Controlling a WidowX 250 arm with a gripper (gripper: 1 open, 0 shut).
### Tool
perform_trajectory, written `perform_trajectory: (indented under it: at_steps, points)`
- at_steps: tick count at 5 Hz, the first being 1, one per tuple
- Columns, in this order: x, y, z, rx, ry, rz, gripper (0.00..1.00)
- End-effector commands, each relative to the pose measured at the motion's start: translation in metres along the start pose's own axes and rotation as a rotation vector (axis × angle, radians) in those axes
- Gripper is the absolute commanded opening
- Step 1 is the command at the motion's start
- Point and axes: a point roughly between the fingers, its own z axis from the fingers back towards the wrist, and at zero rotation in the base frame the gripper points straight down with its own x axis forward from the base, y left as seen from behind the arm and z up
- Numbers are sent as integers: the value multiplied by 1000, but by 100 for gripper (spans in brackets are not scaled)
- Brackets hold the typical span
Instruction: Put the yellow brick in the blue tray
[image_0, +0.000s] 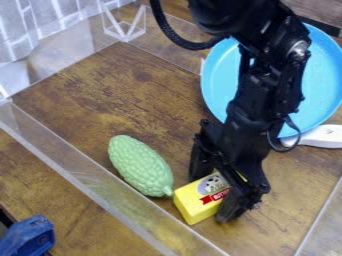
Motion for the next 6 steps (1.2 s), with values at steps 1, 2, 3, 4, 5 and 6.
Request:
perform_trajectory:
  at_steps: [1,2,3,4,5,6]
  points:
    - [2,7,20,0,-80,-6,100]
    - [2,7,18,-5,-82,-23,100]
    - [2,7,17,-9,-83,-42,100]
    - [2,7,15,-13,-84,-58,100]
    - [2,7,13,-16,-84,-74,100]
    - [2,7,12,-19,-84,-89,100]
